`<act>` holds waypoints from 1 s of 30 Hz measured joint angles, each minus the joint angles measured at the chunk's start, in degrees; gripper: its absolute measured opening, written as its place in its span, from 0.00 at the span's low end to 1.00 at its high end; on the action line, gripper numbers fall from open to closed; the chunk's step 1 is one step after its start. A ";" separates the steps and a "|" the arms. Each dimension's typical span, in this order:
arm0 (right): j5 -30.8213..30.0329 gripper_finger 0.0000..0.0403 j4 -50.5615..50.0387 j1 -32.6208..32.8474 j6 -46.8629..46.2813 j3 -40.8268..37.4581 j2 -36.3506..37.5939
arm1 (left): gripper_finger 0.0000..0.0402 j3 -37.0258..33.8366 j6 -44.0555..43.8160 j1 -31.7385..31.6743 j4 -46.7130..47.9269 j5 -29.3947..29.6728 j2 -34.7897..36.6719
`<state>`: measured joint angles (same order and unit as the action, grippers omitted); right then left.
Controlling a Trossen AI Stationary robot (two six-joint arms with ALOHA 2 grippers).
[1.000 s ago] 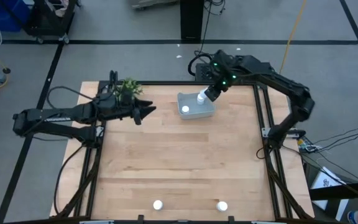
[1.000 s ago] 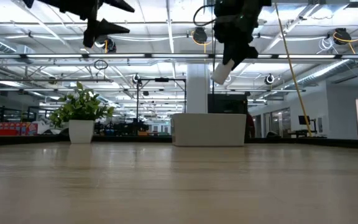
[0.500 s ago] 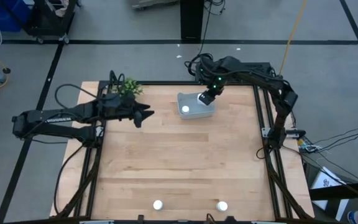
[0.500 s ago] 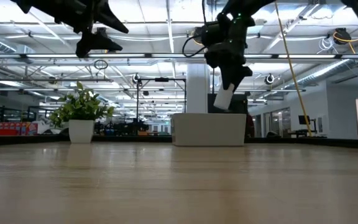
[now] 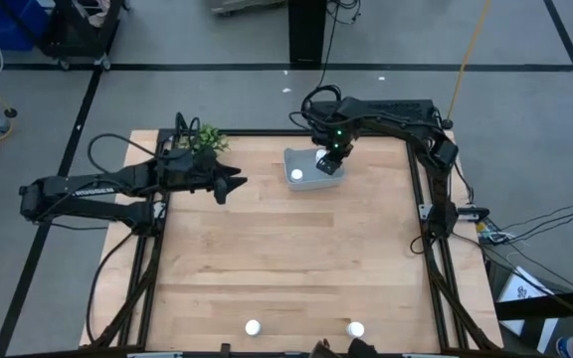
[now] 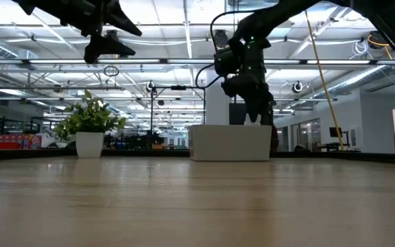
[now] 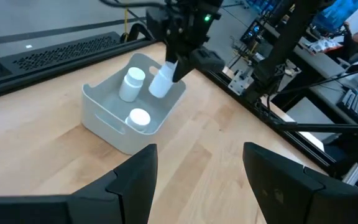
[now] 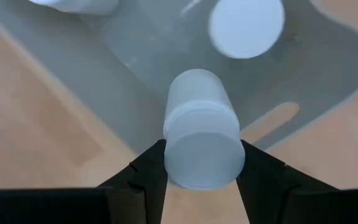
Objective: Pick and place pill bottles into a basket
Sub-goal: Put the white pill bottle into the gray container
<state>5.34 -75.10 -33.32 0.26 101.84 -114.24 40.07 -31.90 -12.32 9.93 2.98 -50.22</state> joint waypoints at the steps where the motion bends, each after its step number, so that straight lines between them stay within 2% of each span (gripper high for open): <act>1: -1.30 0.37 0.04 0.09 0.67 0.00 -0.31 | 0.61 0.00 0.09 0.02 -0.04 0.00 0.00; 13: -2.33 0.37 1.15 0.91 3.24 -0.07 -1.07 | 0.61 0.00 1.23 0.00 -0.83 0.02 0.00; 30: -2.59 0.39 1.08 4.01 3.82 0.02 -6.64 | 0.61 0.07 0.95 0.04 -0.78 -1.62 -0.02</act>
<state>2.75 -74.02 -29.32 4.08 101.86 -120.88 40.14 -30.95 -12.27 9.15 1.37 -50.24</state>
